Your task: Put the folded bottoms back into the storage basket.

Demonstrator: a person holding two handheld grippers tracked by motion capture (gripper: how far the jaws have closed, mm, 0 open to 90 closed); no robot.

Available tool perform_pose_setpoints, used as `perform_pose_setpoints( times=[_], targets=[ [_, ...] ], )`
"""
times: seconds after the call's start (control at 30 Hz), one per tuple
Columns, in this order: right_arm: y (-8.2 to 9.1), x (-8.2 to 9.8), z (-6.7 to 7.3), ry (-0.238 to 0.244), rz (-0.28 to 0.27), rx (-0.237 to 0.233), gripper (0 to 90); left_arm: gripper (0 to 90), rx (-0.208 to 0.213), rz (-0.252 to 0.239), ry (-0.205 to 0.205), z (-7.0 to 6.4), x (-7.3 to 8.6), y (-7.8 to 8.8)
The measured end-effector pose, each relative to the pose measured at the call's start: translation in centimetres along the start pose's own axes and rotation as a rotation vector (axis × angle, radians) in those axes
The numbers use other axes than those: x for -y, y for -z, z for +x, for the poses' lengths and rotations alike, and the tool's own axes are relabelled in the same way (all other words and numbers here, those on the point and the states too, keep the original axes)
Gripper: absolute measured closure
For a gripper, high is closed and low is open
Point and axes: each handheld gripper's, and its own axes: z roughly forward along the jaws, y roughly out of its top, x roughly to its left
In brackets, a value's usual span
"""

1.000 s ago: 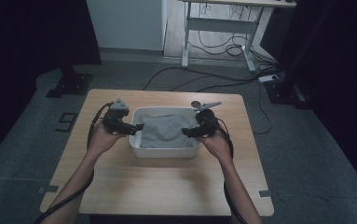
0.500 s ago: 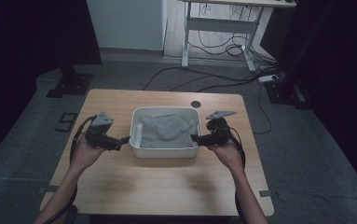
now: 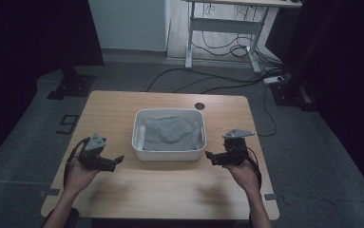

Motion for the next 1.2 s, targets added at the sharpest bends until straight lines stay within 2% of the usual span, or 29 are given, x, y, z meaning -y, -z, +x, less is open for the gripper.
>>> perform_pose_setpoints(
  times=[0.3, 0.47, 0.63, 0.8, 1.0, 1.03, 1.07, 1.2],
  targets=[
    [0.1, 3.5, 0.2, -0.016, 0.005, 0.024, 0.0, 0.0, 0.007, 0.045, 0.018, -0.7, 3.3, -1.5],
    [-0.6, 5.5, 0.5, -0.016, 0.027, 0.036, 0.0, 0.0, 0.011, 0.079, 0.017, -1.1, 4.6, -2.4],
    [-1.7, 7.4, 0.5, -0.041, 0.044, 0.044, 0.0, 0.0, 0.019, 0.123, 0.015, -1.3, 5.5, -3.4],
    [-3.0, 9.2, 0.5, -0.042, 0.091, 0.057, 0.0, 0.0, 0.029, 0.173, 0.011, -1.4, 6.1, -4.2],
    [-4.6, 10.7, 0.8, -0.021, 0.143, 0.061, 0.0, 0.0, 0.059, 0.188, 0.057, -1.3, 6.1, -4.4],
    [-4.9, 11.1, 1.0, -0.007, 0.127, 0.071, 0.0, 0.0, 0.057, 0.188, 0.058, -1.3, 6.1, -4.3],
    [-5.0, 11.3, 1.1, -0.015, 0.102, 0.074, 0.0, 0.0, 0.055, 0.188, 0.06, -1.3, 6.1, -4.3],
    [-5.0, 11.3, 1.1, -0.017, 0.101, 0.075, 0.0, 0.0, 0.054, 0.188, 0.061, -1.3, 6.1, -4.3]
  ],
)
